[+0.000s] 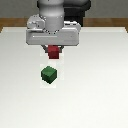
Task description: Place the red cube on top of the green cube.
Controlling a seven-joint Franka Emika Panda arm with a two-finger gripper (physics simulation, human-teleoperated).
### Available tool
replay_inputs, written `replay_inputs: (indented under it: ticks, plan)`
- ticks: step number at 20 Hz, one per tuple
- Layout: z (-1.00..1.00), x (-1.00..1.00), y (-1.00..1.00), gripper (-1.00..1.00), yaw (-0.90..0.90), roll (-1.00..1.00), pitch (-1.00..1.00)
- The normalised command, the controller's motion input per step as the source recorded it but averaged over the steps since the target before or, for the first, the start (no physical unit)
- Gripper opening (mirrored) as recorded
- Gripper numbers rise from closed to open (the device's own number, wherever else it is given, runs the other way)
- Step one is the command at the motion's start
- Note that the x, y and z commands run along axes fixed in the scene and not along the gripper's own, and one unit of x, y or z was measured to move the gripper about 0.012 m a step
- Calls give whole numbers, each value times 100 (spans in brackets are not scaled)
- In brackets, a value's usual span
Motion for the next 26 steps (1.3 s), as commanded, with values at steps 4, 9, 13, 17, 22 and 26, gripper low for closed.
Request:
replay_inputs:
  ticks: [4,9,13,17,22,26]
  plan:
    - [0,25,-25,-100,0,0,0]
    - [0,0,20,-100,0,0,0]
    - [-25,0,0,-100,0,0,0]
    - [-50,25,0,-100,0,0,0]
    - [0,0,0,-100,0,0,0]
    - [-50,0,0,-100,0,0,0]
